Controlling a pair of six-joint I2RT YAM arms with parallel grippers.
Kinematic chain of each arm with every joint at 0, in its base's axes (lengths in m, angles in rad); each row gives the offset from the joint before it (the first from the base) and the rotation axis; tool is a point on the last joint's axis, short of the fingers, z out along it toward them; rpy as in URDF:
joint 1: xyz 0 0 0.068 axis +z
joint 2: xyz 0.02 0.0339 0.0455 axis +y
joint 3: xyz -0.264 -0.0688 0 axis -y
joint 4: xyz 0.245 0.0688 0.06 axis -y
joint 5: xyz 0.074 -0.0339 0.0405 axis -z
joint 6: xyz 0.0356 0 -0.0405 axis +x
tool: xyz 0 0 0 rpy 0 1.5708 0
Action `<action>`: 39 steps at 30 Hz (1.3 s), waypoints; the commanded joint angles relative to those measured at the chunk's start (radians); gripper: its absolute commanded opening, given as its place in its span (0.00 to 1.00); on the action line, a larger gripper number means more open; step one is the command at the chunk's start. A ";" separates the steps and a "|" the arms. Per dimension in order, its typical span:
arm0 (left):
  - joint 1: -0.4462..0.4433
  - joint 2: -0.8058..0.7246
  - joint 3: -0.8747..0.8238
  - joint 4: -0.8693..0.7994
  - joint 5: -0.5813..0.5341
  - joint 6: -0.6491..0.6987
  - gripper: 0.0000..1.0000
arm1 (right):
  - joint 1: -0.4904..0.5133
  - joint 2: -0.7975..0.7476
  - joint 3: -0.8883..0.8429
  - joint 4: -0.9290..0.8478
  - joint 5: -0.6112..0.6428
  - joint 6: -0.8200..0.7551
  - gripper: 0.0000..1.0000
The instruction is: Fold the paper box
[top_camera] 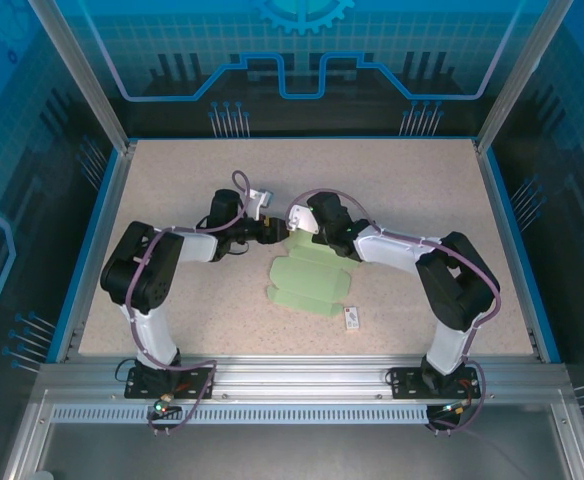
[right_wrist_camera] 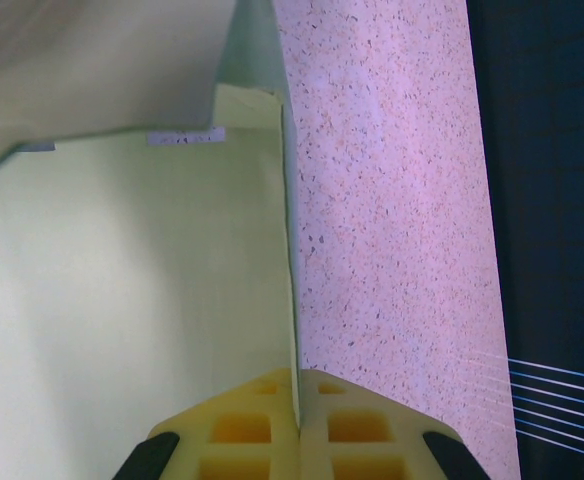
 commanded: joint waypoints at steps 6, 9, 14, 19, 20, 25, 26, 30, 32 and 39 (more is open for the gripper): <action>-0.008 0.058 0.071 0.027 0.047 -0.015 0.61 | -0.016 -0.020 0.036 -0.009 -0.038 -0.010 0.00; -0.007 0.060 0.068 0.033 0.056 -0.015 0.61 | -0.018 -0.017 0.047 -0.018 -0.038 -0.011 0.00; -0.008 0.058 0.060 0.054 0.076 -0.033 0.62 | -0.022 -0.016 0.060 -0.036 -0.052 -0.008 0.00; -0.007 0.051 0.065 0.058 0.092 -0.041 0.63 | -0.025 -0.008 0.067 -0.049 -0.053 -0.016 0.00; -0.007 0.051 0.066 0.053 0.093 -0.036 0.63 | -0.025 -0.009 0.068 -0.049 -0.052 -0.017 0.00; -0.007 0.055 0.086 0.008 0.091 0.023 0.63 | -0.025 -0.018 0.055 -0.025 -0.049 -0.032 0.00; -0.007 0.056 0.089 0.001 0.090 0.032 0.63 | -0.024 -0.022 0.049 -0.015 -0.046 -0.035 0.00; -0.007 0.052 0.090 -0.003 0.090 0.070 0.63 | -0.016 -0.033 0.025 0.031 -0.020 -0.060 0.00; -0.007 0.052 0.090 -0.006 0.090 0.087 0.63 | -0.011 -0.033 0.020 0.044 -0.011 -0.068 0.00; -0.007 0.050 0.069 0.008 0.094 0.130 0.62 | 0.013 -0.033 0.001 0.089 0.037 -0.104 0.00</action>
